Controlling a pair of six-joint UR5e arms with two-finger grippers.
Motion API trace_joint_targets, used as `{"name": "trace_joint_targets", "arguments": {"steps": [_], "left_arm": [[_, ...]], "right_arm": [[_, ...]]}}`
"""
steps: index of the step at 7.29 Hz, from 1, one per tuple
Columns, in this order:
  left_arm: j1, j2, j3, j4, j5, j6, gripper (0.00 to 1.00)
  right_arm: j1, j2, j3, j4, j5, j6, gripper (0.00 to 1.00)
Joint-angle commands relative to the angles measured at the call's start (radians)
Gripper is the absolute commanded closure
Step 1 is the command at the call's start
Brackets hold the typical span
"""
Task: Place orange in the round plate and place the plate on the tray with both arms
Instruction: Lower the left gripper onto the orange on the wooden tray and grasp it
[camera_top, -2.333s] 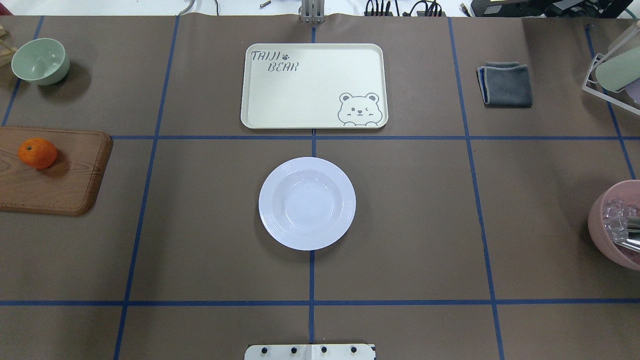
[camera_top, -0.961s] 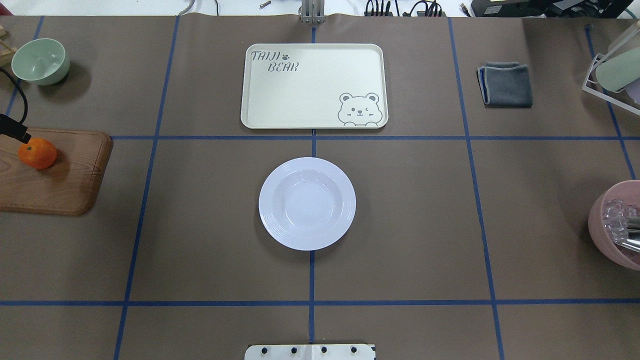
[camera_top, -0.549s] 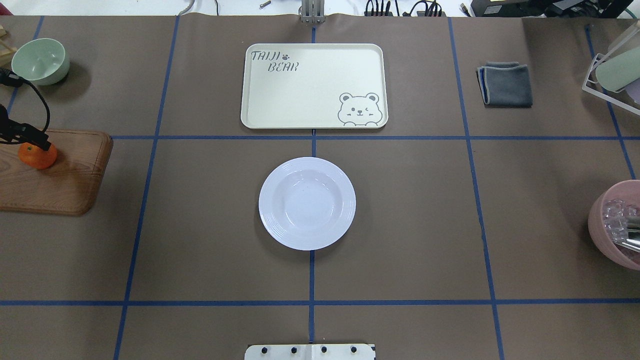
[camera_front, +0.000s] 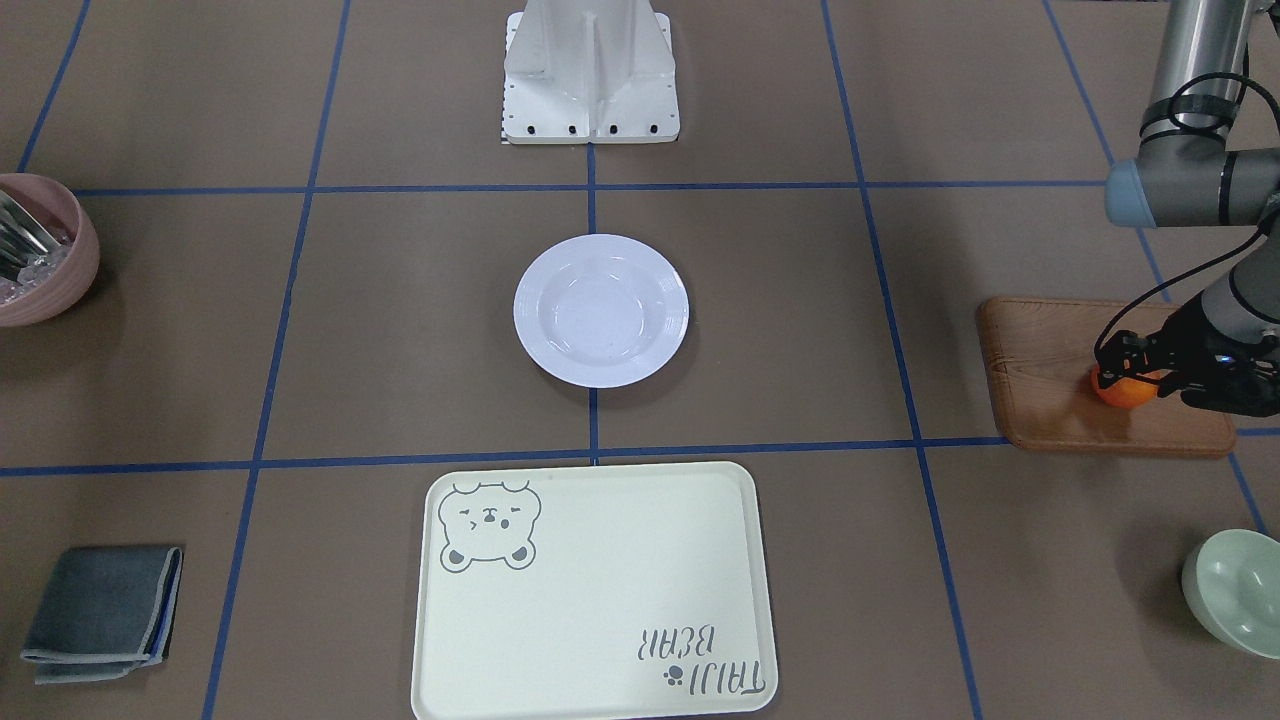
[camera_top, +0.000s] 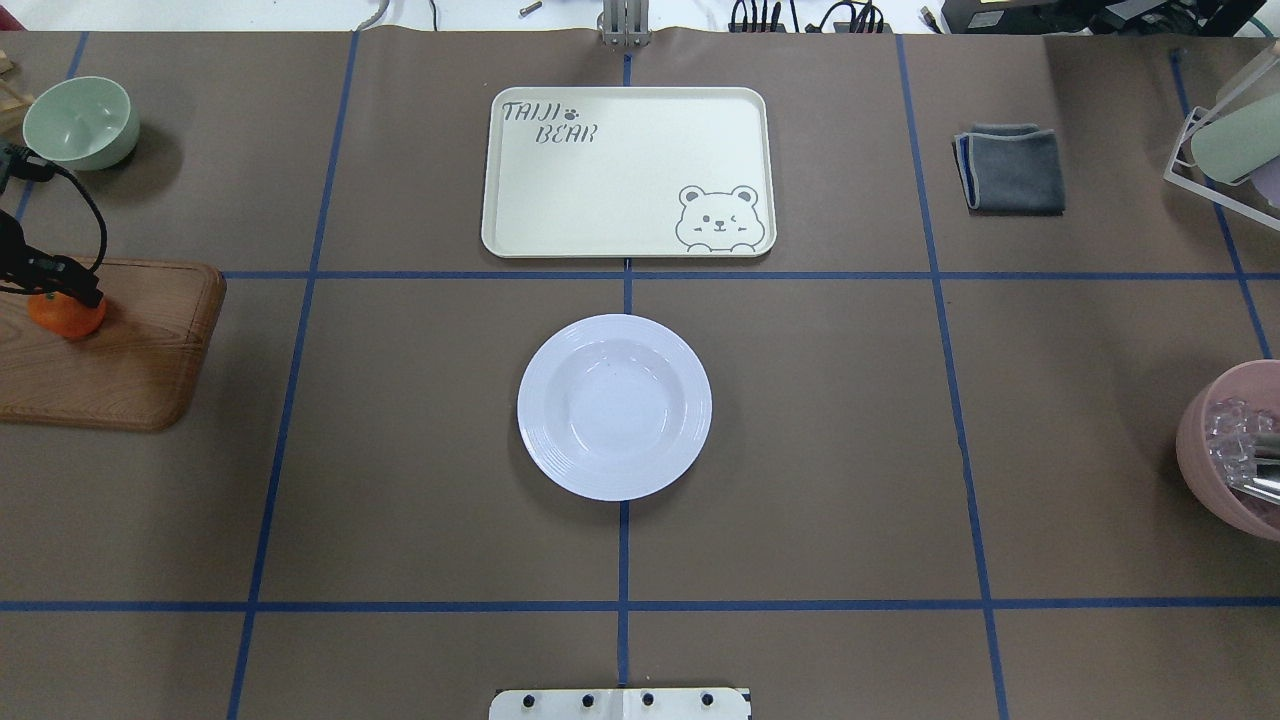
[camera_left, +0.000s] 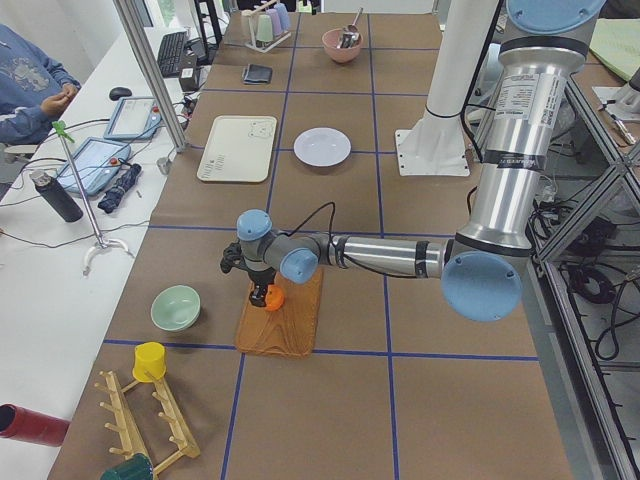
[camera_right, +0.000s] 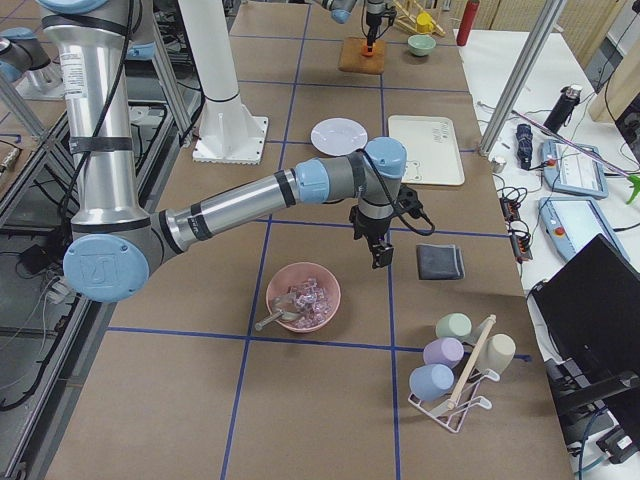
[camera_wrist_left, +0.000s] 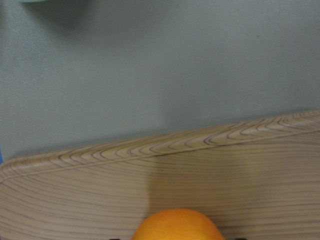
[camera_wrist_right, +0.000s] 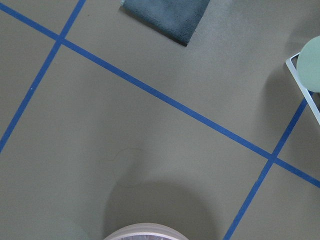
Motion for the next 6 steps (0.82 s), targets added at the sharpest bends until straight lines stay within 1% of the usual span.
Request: {"name": "trace_joint_targets", "arguments": {"steps": [1,2,3,4,5,6], "left_arm": [[0.0,-0.004,-0.047,0.027,-0.034,-0.009,1.0],[0.0,-0.036,-0.091,0.087,-0.104,-0.102,1.0],[0.009,-0.085,-0.14,0.124,-0.111,-0.241,1.0],[0.088,-0.145,-0.18,0.125,-0.102,-0.405,1.0],[0.193,-0.229,-0.211,0.125,-0.074,-0.607,1.0],[0.288,-0.337,-0.216,0.145,-0.039,-0.794,1.0]], "right_arm": [[0.0,0.002,0.002,0.0,0.002,0.015,0.0],[0.0,0.002,0.002,0.0,0.008,0.015,0.0],[0.0,0.002,0.002,0.0,0.011,0.015,0.0],[-0.002,0.002,0.002,0.0,0.011,0.015,0.0],[-0.002,0.002,0.002,0.0,0.013,0.015,0.0],[-0.003,0.005,0.0,0.0,0.011,0.016,0.0]]}}
